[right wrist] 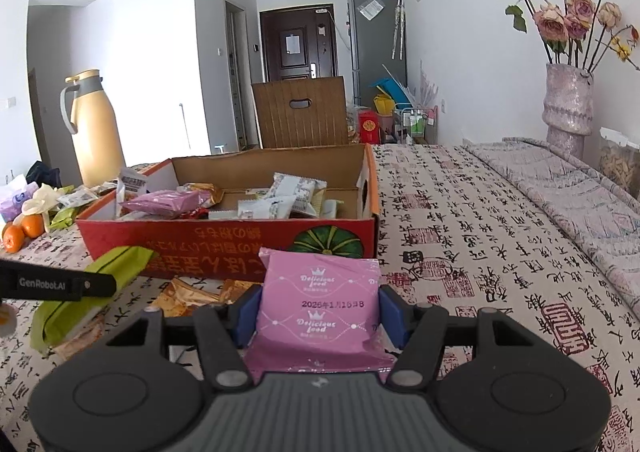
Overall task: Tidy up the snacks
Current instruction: 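Carry the green bar and pink packet with both tools over the red box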
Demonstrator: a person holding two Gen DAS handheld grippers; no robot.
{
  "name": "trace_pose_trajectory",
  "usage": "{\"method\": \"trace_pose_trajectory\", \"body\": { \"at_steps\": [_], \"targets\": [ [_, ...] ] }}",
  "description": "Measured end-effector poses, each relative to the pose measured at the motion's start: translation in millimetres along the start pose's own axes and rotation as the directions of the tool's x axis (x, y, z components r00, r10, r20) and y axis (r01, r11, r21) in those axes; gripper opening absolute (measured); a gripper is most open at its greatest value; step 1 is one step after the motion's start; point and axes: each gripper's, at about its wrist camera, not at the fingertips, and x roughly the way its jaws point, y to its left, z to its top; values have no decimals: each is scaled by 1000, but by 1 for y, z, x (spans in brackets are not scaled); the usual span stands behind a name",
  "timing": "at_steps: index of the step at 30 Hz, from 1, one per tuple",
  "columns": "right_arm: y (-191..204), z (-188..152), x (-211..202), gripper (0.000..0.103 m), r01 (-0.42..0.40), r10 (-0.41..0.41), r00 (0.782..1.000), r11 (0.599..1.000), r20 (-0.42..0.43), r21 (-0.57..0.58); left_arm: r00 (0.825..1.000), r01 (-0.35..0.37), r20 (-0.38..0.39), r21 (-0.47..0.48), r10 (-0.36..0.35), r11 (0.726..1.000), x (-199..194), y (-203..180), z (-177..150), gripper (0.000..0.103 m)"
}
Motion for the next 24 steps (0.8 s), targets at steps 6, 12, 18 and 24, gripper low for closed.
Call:
{"method": "trace_pose_trajectory", "body": {
  "at_steps": [6, 12, 18, 24],
  "targets": [
    [9, 12, -7, 61, -14, 14, 999, 1000, 35, -15, 997, 9, 79, 5, -10, 1000, -21, -2, 15, 34],
    [16, 28, -9, 61, -27, 28, 997, 999, 76, -22, 991, 25, 131, 14, -26, 1000, -31, -7, 29, 34],
    [23, 46, -3, 61, -36, 39, 994, 999, 105, -35, 983, 31, 183, 20, -35, 999, -34, -9, 48, 34],
    [26, 65, 10, 61, -33, 39, 992, 998, 124, -46, 977, 31, 212, 35, -38, 999, -24, -14, 72, 34]
  ]
}}
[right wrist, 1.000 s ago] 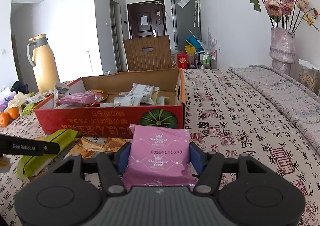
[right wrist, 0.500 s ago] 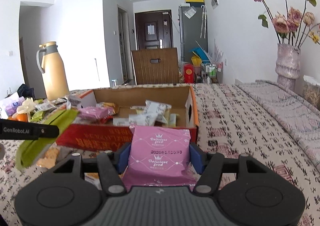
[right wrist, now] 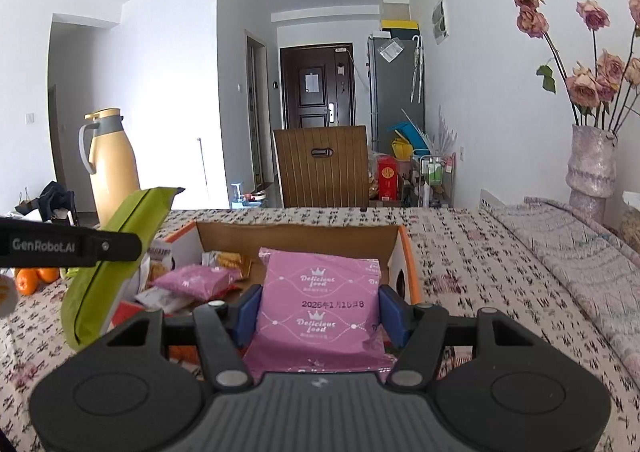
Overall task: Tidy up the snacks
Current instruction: 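Carry the green bar and pink packet with both tools over the red box, then lower both snacks into the red box and open both tools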
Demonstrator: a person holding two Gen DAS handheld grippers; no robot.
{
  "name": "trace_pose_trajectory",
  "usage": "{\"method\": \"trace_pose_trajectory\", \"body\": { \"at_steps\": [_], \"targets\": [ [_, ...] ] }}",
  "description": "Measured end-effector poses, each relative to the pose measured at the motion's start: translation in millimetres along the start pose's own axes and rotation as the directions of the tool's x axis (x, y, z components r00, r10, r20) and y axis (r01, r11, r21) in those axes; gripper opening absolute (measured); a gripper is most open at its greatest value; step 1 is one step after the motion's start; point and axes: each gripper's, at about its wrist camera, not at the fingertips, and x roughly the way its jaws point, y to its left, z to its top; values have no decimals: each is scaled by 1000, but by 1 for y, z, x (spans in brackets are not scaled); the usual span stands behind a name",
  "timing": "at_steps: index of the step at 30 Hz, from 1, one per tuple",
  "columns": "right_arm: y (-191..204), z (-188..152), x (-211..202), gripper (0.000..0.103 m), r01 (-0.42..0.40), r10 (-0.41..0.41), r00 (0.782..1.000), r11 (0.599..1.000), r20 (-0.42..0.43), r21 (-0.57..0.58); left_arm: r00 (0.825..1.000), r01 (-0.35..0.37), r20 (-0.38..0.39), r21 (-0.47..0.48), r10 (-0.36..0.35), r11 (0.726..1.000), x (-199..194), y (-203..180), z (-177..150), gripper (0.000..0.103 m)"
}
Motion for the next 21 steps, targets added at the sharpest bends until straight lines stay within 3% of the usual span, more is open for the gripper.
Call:
{"method": "trace_pose_trajectory", "body": {
  "at_steps": [12, 21],
  "targets": [
    [3, 28, 55, 61, -16, 16, 1000, 999, 7, -31, 999, -33, -27, 14, 33, 999, 57, 1, 21, 34],
    [-1, 27, 101, 61, -26, 25, 999, 1000, -43, -16, 997, -63, -55, -12, 62, 998, 98, 11, 18, 34]
  ]
}}
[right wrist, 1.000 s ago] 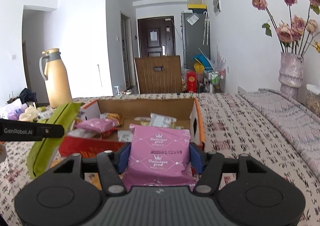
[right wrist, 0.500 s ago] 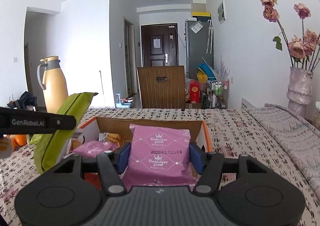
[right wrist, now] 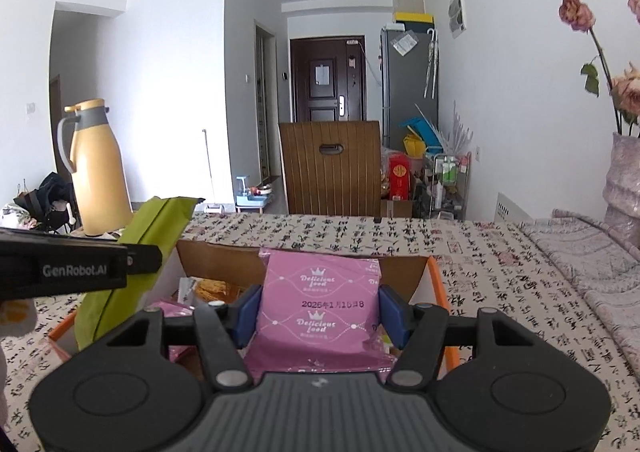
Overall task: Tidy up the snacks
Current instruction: 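Lower both snacks into the red box and open both tools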
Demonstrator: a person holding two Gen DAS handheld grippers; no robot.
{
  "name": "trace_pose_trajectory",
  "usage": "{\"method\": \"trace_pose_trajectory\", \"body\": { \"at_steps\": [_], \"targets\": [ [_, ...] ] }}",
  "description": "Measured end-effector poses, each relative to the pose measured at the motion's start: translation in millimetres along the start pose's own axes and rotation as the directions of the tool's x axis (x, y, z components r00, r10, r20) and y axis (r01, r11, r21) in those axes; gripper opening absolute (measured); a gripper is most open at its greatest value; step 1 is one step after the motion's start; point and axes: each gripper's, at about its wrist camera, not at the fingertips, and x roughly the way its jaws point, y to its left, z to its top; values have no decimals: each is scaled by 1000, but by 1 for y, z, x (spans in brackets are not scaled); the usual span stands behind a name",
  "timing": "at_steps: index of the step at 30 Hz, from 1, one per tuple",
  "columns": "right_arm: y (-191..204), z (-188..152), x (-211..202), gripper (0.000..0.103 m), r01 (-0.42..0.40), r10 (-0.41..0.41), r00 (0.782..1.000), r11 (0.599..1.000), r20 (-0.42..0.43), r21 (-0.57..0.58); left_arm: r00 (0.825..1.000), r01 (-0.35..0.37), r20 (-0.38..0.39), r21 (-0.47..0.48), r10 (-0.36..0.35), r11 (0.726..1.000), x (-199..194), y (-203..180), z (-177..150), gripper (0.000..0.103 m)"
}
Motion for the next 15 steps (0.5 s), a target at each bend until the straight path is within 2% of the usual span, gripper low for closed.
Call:
{"method": "trace_pose_trajectory", "body": {
  "at_steps": [7, 13, 14, 15],
  "targets": [
    [-1, -16, 22, 61, -26, 26, 998, 1000, -62, 6, 999, -7, -47, -11, 7, 1000, 22, 11, -14, 34],
    [-2, -19, 20, 62, -37, 38, 997, 999, -68, 7, 999, 14, -51, -32, -16, 999, 23, 17, -18, 38],
    [-2, -19, 19, 65, -38, 39, 997, 999, -66, 7, 999, 16, -48, -37, -17, 999, 23, 18, -17, 43],
    [-3, -19, 18, 74, -38, 38, 997, 999, -62, 6, 999, 11, -45, -41, -12, 999, 21, 19, -17, 47]
  ]
}}
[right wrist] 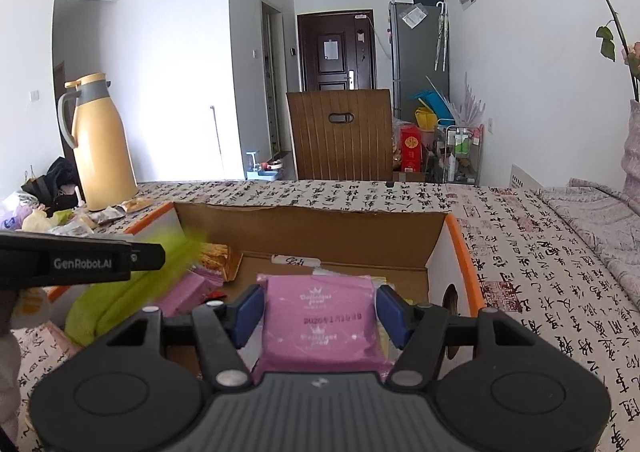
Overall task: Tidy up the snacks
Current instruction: 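Lower both snacks into the red box and open both tools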
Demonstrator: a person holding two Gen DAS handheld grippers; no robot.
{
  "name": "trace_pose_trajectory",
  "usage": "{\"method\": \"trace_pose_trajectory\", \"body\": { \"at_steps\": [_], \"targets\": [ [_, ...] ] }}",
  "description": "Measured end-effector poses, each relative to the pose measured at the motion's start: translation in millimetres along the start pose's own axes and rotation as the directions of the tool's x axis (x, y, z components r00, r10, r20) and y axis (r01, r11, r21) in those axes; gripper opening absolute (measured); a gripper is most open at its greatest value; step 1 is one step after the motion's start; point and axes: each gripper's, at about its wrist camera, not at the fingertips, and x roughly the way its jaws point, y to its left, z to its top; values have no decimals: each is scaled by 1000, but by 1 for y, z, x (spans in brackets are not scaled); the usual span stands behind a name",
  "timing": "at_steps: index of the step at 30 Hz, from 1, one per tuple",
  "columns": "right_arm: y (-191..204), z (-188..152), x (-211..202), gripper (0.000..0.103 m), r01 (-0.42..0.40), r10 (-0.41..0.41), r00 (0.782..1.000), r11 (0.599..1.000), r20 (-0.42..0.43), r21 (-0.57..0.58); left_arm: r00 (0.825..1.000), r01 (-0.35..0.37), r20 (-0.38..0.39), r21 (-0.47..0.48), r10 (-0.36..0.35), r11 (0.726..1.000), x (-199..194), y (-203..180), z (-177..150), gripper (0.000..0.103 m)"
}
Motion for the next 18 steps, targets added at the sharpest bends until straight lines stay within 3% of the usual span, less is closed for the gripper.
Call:
{"method": "trace_pose_trajectory", "body": {
  "at_steps": [2, 4, 6, 8, 18],
  "targets": [
    [0, -1, -2, 85, 7, -7, 1000, 1000, 7, -2, 1000, -7, 11, -5, 7, 1000, -1, 1, 1, 65],
    [-1, -1, -4, 90, 12, -12, 1000, 1000, 11, -1, 999, -26, 28, -12, 27, 1000, -4, 2, 1, 83],
    [-2, -1, -5, 101, 14, -14, 1000, 1000, 14, 6, 998, -48, 47, -19, 49, 999, -8, 2, 1, 91],
    [-3, 0, -7, 103, 16, -16, 1000, 1000, 19, 13, 997, -51, 56, -23, 52, 998, -9, 2, 2, 102],
    [-3, 1, -8, 103, 26, -26, 999, 1000, 25, 18, 995, -60, 73, -33, 62, 998, -15, 2, 4, 103]
  ]
}}
